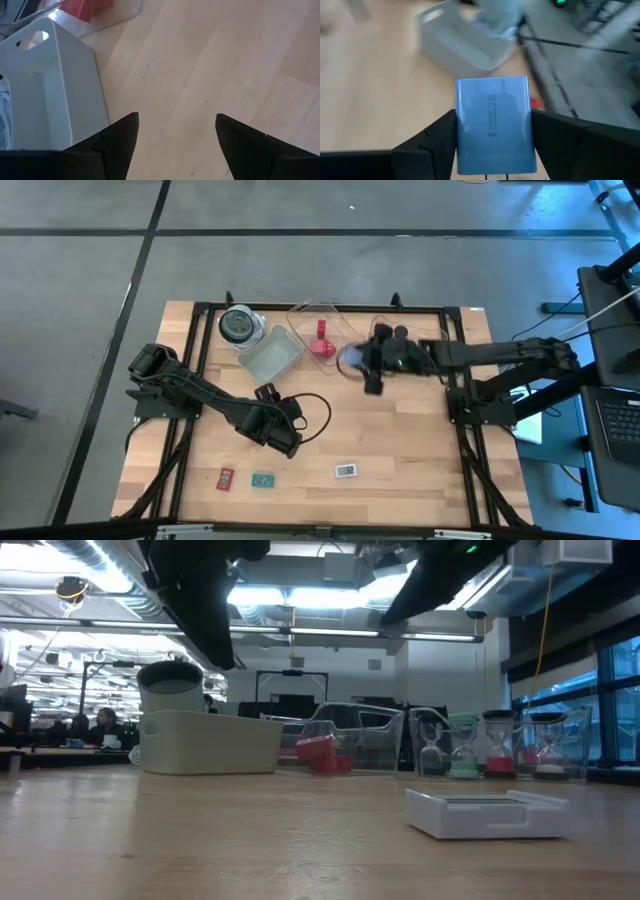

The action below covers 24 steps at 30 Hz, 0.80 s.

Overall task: Pick & Place Office items
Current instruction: Put the purple charger adapter into the left transparent bin

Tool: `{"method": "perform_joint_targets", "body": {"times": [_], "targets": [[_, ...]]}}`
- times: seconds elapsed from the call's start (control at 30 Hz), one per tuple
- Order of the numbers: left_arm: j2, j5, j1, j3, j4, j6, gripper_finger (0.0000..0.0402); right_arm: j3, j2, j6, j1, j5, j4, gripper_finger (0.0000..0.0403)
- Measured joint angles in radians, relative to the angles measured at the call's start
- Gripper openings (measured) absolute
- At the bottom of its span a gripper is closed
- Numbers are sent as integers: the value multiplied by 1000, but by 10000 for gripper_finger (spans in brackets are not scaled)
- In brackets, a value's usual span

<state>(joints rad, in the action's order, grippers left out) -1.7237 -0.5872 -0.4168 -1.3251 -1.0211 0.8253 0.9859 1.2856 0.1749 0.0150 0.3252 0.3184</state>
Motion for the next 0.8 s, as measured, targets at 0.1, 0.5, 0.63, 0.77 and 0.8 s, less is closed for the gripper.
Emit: {"method": "perform_joint_targets", "body": {"times": [0.1,0.5,0.63,0.77,0.8], "targets": [[0,0,0,0,-12,1,262,0,48,-28,96,0,-88,212],[0,0,0,0,-63,8,262,1,331,-325,360,-105,-295,213],[0,-5,0,0,-75,10,262,17,394,-426,406,-268,-294,214],[0,-24,0,0,-78,10,262,47,440,-433,413,-297,-294,214],[0,-24,0,0,-78,13,262,57,451,-433,413,-298,-292,214]]}}
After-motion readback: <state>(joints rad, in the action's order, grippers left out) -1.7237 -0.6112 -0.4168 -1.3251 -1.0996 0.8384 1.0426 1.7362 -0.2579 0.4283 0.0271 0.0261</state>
